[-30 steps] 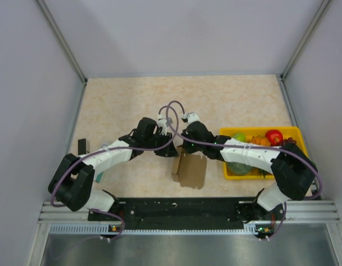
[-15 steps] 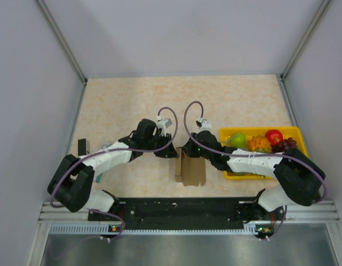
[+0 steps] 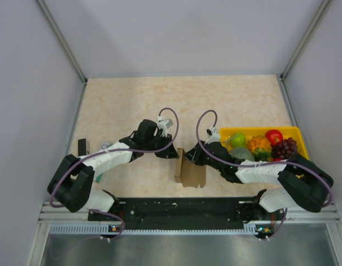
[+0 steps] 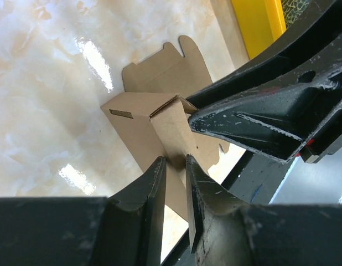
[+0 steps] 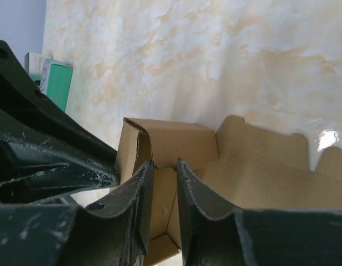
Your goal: Fold the paper box
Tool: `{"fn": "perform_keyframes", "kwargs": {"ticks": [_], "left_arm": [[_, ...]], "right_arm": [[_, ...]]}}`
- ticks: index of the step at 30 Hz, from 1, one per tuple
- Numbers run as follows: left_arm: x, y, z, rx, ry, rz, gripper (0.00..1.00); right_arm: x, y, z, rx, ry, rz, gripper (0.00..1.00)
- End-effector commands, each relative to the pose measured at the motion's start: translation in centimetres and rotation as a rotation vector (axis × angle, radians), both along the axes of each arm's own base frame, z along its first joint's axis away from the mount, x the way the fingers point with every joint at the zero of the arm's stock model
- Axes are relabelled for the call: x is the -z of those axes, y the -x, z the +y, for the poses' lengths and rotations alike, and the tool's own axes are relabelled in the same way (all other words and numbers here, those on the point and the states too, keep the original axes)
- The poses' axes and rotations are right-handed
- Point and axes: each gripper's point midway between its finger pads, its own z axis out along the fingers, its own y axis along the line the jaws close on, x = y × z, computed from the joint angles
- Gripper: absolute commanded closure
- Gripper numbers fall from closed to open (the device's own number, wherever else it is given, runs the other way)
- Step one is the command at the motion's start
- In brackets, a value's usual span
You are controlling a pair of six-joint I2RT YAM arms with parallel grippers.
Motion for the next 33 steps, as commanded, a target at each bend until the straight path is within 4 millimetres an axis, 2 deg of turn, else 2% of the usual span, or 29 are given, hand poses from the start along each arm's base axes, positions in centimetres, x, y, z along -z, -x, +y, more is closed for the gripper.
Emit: {"fn": "perform_keyframes", "kwargs": {"ticks": [1, 5, 8, 12, 13, 14, 16, 17, 18, 19, 20, 21, 22, 23, 25, 26, 27, 29, 30, 33], "left_arm": [[-0.4, -0.8, 0.1, -0.022, -0.017, -0.046, 0.76], [-0.6, -0.8, 0.0, -0.020, -0.015, -0.049, 0.76], [-0.5, -0.7, 0.0, -0.017, -0.016, -0.047, 0.76], [-0.5, -0.7, 0.0, -0.014, -0.021, -0.051, 0.77], [-0.6, -0.8, 0.0, -0.014, -0.024, -0.050, 0.77], [-0.7, -0.7, 0.0, -0.012, -0.025, -0.050, 0.77], [-0.6, -0.7, 0.0, -0.011, -0.029, -0.050, 0.76], [-0.7, -0.7, 0.0, -0.009, -0.027, -0.052, 0.76], [-0.6, -0.7, -0.1, -0.009, -0.029, -0.047, 0.76], [-0.5, -0.7, -0.1, -0.008, -0.029, -0.045, 0.76], [-0.5, -0.8, -0.1, -0.009, -0.027, -0.045, 0.76], [-0.5, -0.7, -0.2, -0.008, -0.025, -0.042, 0.76], [-0.5, -0.7, -0.2, -0.007, -0.022, -0.040, 0.76], [-0.5, -0.7, -0.2, -0.006, -0.020, -0.040, 0.76], [-0.6, -0.7, -0.3, -0.007, -0.018, -0.040, 0.75], [-0.7, -0.8, -0.3, -0.006, -0.017, -0.046, 0.75], [-0.6, -0.7, -0.2, -0.005, -0.021, -0.041, 0.75], [-0.6, -0.7, -0.2, -0.004, -0.025, -0.044, 0.75], [-0.8, -0.8, -0.2, -0.002, -0.024, -0.049, 0.75], [-0.8, -0.8, -0.3, 0.005, -0.026, -0.051, 0.75]], "right_arm": [[-3.2, 0.5, 1.1, -0.042, -0.153, -0.082, 0.76], [-2.9, 0.7, 1.1, -0.074, -0.144, -0.113, 0.76], [-2.7, 0.6, 1.4, -0.113, -0.117, -0.153, 0.83], [-2.8, 0.8, 2.1, -0.186, -0.097, -0.201, 0.85], [-3.5, 0.2, 1.2, -0.157, -0.075, -0.219, 0.84], [-1.7, 0.1, -0.1, -0.127, 0.015, -0.168, 0.76], [-3.4, -1.5, -1.4, -0.115, 0.089, -0.207, 0.69], [-2.1, -1.3, -2.8, -0.118, 0.182, -0.150, 0.67], [-3.7, -2.3, -2.9, -0.113, 0.194, -0.177, 0.65], [-4.2, -3.1, -3.8, -0.113, 0.224, -0.195, 0.59], [-4.4, -3.4, -4.0, -0.134, 0.233, -0.182, 0.58], [-5.3, -4.0, -3.9, -0.166, 0.251, -0.173, 0.57], [-5.4, -4.3, -4.0, -0.218, 0.246, -0.150, 0.55], [-4.3, -4.5, -3.6, -0.280, 0.276, -0.125, 0.56], [-4.9, -4.7, -2.8, -0.458, 0.354, -0.139, 0.60], [-4.0, -4.9, -2.7, -0.526, 0.395, -0.125, 0.61], [-4.8, -5.5, -2.5, -0.598, 0.445, -0.200, 0.62], [-4.8, -5.5, -2.2, -0.696, 0.468, -0.273, 0.62], [-4.5, -5.4, -2.2, -0.781, 0.503, -0.357, 0.62], [-3.4, -5.4, -2.0, -0.896, 0.545, -0.433, 0.64]]}}
